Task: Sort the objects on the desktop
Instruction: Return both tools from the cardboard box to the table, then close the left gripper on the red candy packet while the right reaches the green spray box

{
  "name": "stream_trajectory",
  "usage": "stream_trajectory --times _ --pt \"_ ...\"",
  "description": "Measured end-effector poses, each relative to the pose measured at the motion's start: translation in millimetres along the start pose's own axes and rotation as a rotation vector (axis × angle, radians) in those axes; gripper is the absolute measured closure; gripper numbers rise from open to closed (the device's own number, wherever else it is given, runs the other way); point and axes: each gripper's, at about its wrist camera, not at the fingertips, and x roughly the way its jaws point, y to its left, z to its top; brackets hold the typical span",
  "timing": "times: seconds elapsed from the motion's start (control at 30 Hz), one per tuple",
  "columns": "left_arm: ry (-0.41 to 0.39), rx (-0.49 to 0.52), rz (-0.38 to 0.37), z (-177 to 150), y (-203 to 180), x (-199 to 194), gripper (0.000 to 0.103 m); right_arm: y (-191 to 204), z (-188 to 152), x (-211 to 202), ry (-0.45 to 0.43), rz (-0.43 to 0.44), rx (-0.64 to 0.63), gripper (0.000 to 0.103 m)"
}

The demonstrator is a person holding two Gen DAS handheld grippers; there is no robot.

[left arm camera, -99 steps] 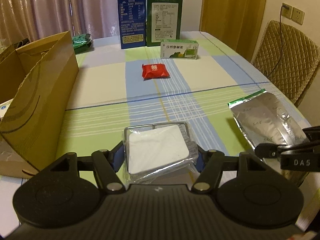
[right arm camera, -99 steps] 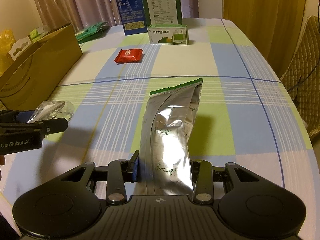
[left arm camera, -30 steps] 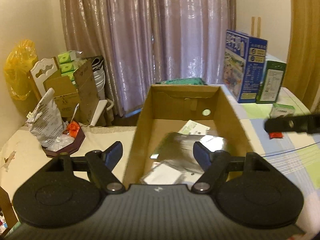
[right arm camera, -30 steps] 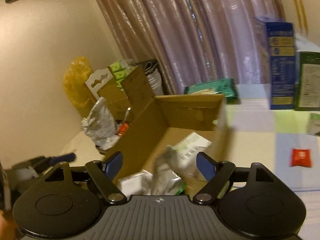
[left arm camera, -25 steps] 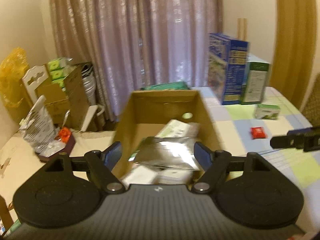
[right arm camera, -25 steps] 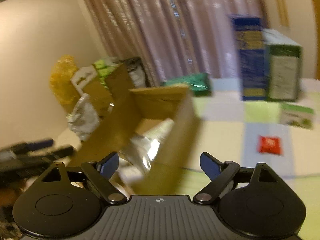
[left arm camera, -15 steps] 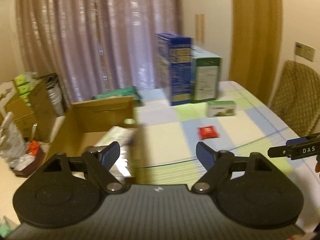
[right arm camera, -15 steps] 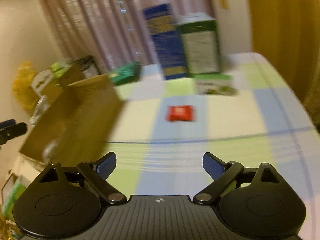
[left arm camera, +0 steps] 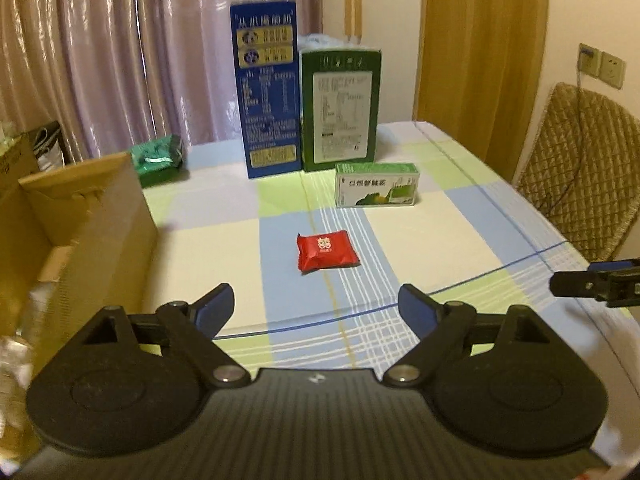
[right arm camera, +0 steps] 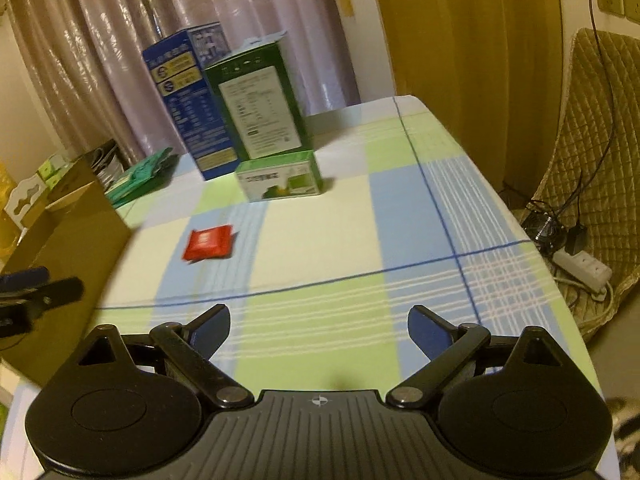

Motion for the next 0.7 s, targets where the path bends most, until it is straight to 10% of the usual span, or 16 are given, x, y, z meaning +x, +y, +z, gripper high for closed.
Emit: stream_trajectory --times 0.7 --pt "0.071 0.061 0.039 25 -20 162 0.013 -2 69 130 -0.014 0.148 -0.412 0.01"
